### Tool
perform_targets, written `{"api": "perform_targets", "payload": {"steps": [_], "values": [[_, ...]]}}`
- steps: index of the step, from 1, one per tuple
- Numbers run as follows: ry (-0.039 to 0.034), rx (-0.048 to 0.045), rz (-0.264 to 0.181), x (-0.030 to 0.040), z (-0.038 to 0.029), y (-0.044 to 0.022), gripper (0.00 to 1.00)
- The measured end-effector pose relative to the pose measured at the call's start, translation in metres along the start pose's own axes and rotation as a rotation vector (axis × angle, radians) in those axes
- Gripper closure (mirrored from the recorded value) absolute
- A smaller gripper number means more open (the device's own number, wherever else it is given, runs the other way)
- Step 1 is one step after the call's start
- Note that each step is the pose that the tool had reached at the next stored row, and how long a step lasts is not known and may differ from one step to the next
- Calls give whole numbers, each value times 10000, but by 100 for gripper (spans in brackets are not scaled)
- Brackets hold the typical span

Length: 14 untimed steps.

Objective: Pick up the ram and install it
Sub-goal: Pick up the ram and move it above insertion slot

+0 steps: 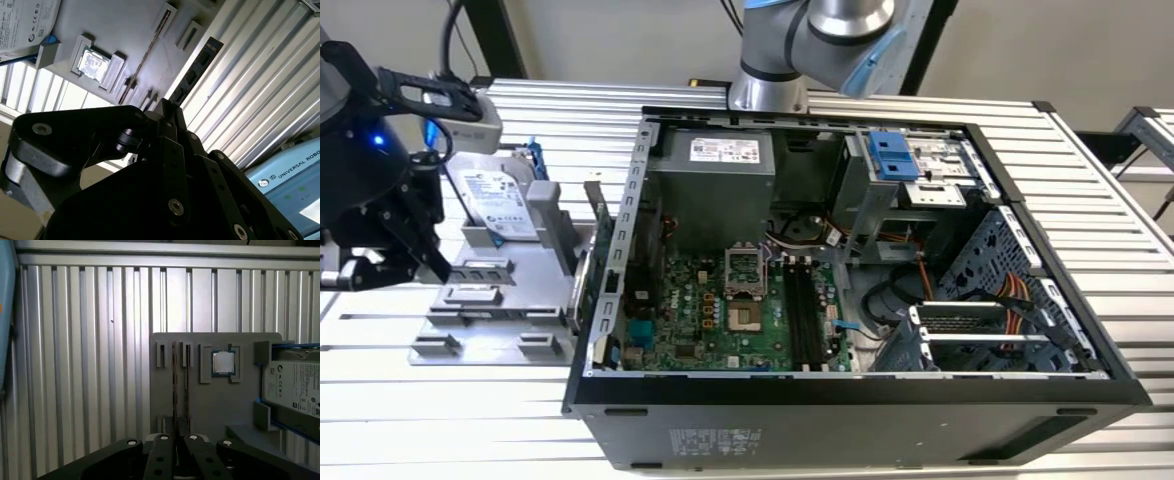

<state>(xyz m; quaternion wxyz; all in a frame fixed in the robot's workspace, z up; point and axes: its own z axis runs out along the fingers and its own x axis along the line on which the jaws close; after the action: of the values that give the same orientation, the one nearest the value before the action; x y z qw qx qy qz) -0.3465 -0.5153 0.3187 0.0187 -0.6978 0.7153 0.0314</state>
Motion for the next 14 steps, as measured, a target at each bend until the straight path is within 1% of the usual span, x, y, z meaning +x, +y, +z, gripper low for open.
{"api": "perform_targets", "payload": {"steps": [10,11,14], "values": [[1,-1,0,-4,-51,1,100],[1,-1,0,-5,-73,2,100],[1,-1,0,-6,-87,2,100]]}}
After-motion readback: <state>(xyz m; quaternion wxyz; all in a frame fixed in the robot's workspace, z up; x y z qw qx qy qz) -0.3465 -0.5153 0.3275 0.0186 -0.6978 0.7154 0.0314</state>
